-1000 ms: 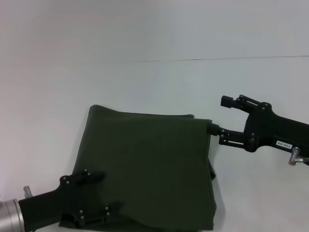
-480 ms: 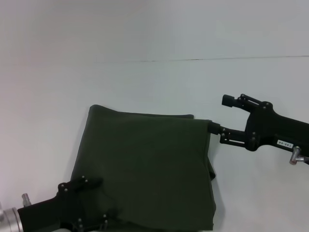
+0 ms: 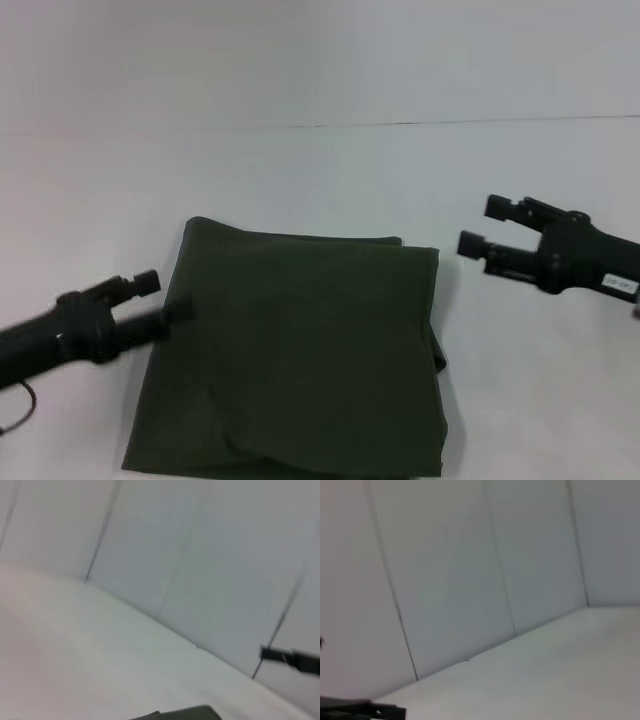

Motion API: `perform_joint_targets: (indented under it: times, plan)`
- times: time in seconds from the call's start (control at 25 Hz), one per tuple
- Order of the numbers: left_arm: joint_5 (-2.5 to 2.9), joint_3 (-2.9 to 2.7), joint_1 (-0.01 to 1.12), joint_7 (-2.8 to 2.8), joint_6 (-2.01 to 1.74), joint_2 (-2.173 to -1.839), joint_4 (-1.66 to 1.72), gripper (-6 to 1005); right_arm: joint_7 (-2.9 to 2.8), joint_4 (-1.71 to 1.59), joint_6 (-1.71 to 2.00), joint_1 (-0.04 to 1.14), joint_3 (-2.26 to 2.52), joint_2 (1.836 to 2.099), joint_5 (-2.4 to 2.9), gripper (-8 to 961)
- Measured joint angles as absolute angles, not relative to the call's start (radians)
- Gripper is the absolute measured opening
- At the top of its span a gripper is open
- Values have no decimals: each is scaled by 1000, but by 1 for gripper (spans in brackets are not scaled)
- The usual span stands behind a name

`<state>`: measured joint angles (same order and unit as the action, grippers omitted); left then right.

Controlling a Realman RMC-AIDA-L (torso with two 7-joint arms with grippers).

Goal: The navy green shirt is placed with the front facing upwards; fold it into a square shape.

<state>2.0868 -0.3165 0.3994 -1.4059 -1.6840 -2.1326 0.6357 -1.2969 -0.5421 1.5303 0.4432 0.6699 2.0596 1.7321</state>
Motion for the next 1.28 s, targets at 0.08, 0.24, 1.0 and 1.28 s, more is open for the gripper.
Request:
perform_joint_targets:
  times: [0.08, 0.24, 1.0, 1.28]
  plan:
    - [2110, -331, 429, -1588, -1683, -2112, 663, 842, -1429, -542, 1537, 439, 673, 2039, 1738, 900]
    - [2219, -344, 512, -1887, -1664, -2065, 675, 842, -1700, -540, 1540, 428, 677, 2005, 1781, 900]
    - [2358, -582, 704, -2291, -1278, -2036, 615, 840, -1910, -532, 1528, 438, 675, 2015, 1932, 899]
    - [2359, -700, 753, -2299, -1115, -2045, 607, 840, -1875, -530, 1550, 430, 676, 2020, 1933, 898]
